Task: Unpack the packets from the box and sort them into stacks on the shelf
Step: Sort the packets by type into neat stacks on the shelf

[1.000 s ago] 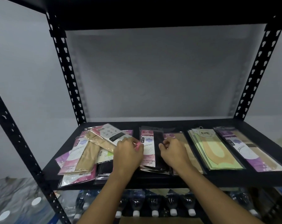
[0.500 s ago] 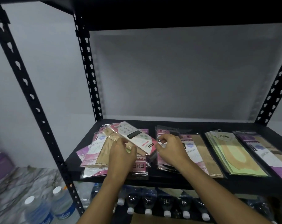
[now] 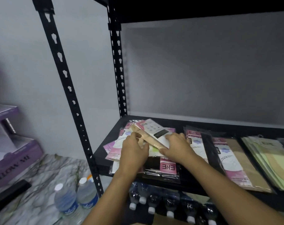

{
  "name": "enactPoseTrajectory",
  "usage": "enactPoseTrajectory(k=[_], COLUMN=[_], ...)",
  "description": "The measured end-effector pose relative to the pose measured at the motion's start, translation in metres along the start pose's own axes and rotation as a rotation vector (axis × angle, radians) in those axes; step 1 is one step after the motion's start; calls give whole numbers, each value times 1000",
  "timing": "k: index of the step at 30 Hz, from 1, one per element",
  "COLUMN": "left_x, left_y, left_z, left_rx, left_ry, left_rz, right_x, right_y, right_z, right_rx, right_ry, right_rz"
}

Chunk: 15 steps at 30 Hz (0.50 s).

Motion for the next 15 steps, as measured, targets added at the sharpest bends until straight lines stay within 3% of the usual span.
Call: enactPoseTrajectory(k=[8,15], left_x=[16,42], left_y=[-4,-5], left_z=[10,22], left_rx=[-30,-26], left_ry=[-9,-59], left_rz=[-40,-120], right_x=[15,33], right_y=[-14,-20], right_z=[15,33], right_rx=[1,133], right_ry=[142,236], right_rz=[-41,-149])
Point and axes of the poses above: each hand's wrist, its own y-axis towards the middle knuckle, its own x-axis out of the back of the hand, z = x × y, the point moved 9 cm from there along y, towards the middle knuckle, and after that the axes turned 15 degrees about -x, right-handed, at the moved point
